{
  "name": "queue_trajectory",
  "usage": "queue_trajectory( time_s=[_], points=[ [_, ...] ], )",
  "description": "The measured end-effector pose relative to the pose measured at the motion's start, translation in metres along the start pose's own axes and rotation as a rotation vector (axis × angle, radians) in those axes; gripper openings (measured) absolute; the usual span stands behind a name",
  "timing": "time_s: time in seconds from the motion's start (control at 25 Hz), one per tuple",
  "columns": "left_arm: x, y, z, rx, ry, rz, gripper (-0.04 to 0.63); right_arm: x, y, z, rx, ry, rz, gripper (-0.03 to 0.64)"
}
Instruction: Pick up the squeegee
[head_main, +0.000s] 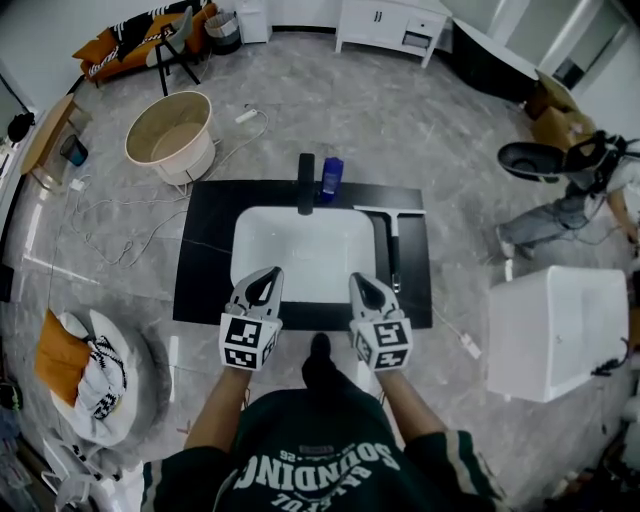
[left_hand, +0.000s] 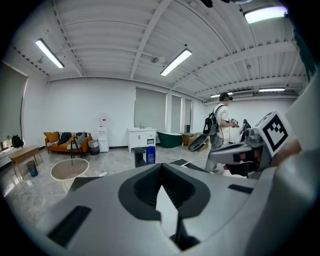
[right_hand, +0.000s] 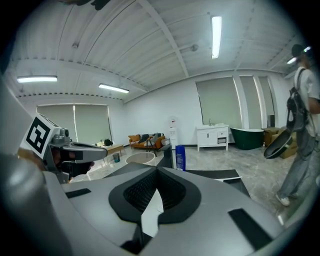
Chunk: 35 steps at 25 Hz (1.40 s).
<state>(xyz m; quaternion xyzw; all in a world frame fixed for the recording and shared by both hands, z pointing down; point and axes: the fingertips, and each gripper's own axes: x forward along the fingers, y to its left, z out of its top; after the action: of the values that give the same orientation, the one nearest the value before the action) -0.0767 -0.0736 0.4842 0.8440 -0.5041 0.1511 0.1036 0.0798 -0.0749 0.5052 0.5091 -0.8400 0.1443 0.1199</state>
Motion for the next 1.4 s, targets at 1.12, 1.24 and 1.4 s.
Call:
queue_trajectory(
  time_s=[1.12,1.24,1.4],
  points=[
    [0.111,0.010,0.035,0.006,0.004,-0.055,0.002,0.068,-0.063,0.022,-0.017,0.029,0.009,0.002],
    [0.119,0.004,0.035,0.003,0.014,-0.083,0.002,0.066,-0.070,0.014,-0.008,0.038,-0.014,0.003],
    [0.131,-0.006,0.029,0.006,0.030,-0.124,0.002,0.060,-0.080,0.004,0.013,0.056,-0.047,0.056]
  ],
)
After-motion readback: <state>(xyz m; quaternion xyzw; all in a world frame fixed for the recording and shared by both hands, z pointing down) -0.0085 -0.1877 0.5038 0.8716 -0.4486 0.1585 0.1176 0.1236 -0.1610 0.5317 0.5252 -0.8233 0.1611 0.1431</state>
